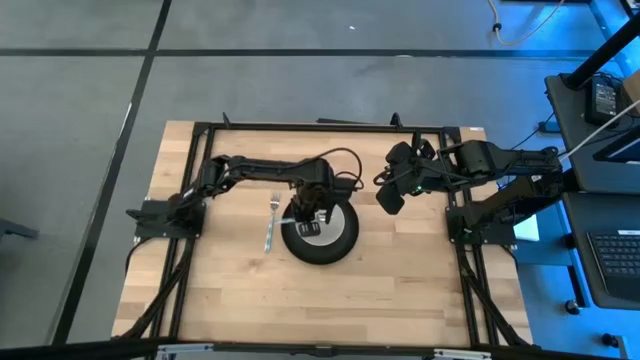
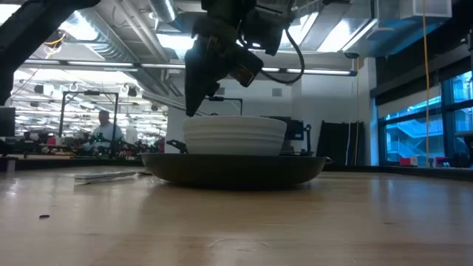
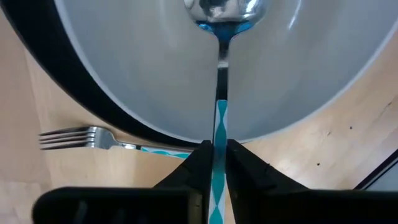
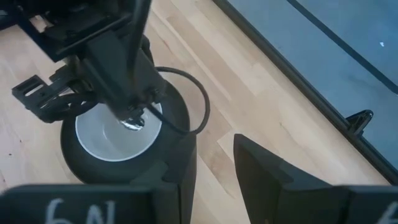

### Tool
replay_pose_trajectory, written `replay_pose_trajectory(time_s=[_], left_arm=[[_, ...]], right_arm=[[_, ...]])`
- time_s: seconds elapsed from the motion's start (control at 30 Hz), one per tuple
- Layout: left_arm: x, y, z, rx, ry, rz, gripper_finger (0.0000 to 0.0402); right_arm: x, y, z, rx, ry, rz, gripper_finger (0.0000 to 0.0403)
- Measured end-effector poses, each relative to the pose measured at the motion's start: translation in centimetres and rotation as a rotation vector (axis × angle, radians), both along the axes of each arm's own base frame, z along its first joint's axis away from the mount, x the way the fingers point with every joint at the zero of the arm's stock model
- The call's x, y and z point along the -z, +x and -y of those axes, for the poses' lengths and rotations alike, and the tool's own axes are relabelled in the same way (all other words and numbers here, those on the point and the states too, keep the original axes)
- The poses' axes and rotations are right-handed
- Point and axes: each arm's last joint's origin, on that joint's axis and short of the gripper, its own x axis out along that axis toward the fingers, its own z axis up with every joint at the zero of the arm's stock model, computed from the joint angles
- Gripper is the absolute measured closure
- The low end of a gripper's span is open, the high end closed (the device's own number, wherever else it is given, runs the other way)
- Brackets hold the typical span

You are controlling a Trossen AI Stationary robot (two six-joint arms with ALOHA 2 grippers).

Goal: Set table place
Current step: Put the spoon into the bowl, then return to Home Position

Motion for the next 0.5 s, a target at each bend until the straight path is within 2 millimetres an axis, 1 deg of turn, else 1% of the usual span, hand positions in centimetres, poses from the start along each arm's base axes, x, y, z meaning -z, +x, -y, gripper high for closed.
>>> replay_pose_trajectory(time_s=[0.17,0.5], left_arm=[[0.0,-0.01,-0.17,-0.001,0.001,0.001,0.0351],[0.03,0.06,-0.22,0.004,0.025,0.007,0.0353]], right_arm=[[0.0,0.0,0.0,0.0,0.0,0.0,0.0295],[0.0,0.0,0.0,0.0,-0.001,0.0,0.0295]])
